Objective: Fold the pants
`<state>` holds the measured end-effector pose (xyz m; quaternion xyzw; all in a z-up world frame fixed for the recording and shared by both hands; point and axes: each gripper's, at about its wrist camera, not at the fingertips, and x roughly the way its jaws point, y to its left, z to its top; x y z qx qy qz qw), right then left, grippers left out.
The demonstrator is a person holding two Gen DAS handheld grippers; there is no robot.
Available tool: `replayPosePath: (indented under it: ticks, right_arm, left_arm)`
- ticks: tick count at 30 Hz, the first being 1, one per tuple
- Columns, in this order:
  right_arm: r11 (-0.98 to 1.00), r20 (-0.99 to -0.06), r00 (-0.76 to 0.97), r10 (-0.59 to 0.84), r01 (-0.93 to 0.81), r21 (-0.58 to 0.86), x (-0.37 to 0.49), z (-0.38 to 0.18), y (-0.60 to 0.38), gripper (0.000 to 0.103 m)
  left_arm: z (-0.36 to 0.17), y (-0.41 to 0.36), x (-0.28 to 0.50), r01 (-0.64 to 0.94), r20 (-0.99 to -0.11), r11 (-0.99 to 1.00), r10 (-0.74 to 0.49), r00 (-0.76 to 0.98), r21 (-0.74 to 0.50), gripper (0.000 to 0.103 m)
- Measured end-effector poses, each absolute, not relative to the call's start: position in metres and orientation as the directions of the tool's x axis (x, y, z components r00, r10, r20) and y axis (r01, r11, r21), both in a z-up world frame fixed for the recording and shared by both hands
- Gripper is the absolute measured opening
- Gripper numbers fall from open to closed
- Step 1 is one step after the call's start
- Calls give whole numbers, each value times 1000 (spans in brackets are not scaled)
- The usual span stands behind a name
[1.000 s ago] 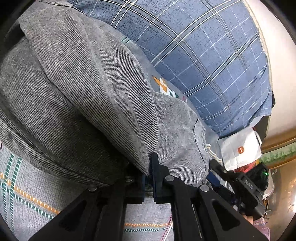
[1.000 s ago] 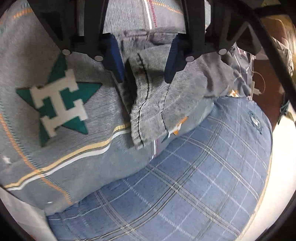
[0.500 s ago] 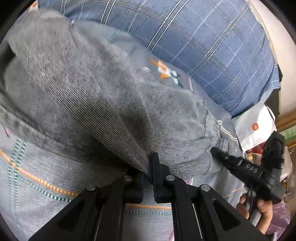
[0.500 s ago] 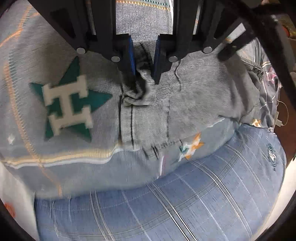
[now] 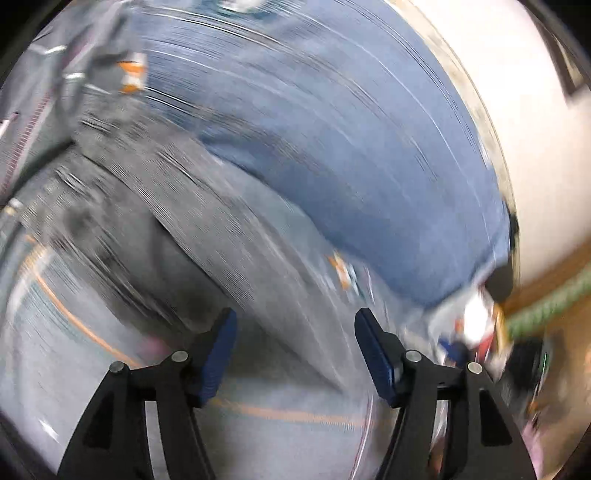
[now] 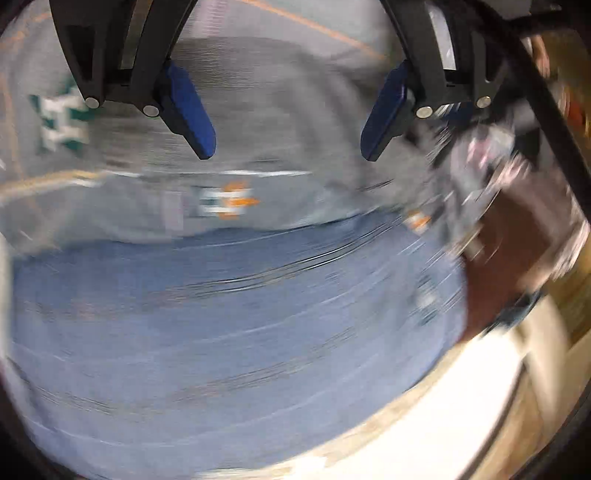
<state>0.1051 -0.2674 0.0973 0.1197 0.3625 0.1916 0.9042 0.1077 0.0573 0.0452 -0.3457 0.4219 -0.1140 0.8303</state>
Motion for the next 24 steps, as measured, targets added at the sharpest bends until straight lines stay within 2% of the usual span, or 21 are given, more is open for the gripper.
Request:
replayPosePath:
  ticks: [1,4,7,12,16,19,21,22,23,24]
  right_arm:
    - [888,-616,640,460,-317,333,103,98,-240,84]
    - [864,-659,570,491,-418,283,113,83,-174,83]
    - [840,-712,487,506,-466,278,138,61,-108,82]
    - [810,-766,423,484,-548,209,165,30,-22,75]
    - [794,-812,414,410,-600,95,185,7,33,73]
    - [808,-834,431,345,-589,29,200,-8,53,62]
    - [816,-845,444,299,-578,-15,206,-17,58,36]
    - [823,-848,432,307,-569,9,207,-18,55,17]
    - [830,-846,419,330,-555,49,208,-16,51,11]
    - [838,-839,423,343,-541,70,208,-12,48,9]
  left_arm:
    - [46,80,120,-132,-616,719,-469,633,-682,67]
    - [36,131,164,-230,-688,735,-409,599,-637,67]
    - [10,171,208,-288,-717,705,-438,543,-648,66]
    - [-26,202,217,-379,-665,556,-519,536,-740,66]
    - [-41,208,227,-381,-625,498,-572,531,-779,66]
    - [-47,202,235,-387,-637,507,-575,513,-770,66]
    - [-50,202,239,-396,-638,501,-571,516,-769,66]
    - [-52,205,239,-406,-637,491,-574,514,-771,66]
    - [-52,205,240,-408,-640,494,-573,511,-768,66]
    - [-51,202,248,-406,-658,519,-558,506,-753,66]
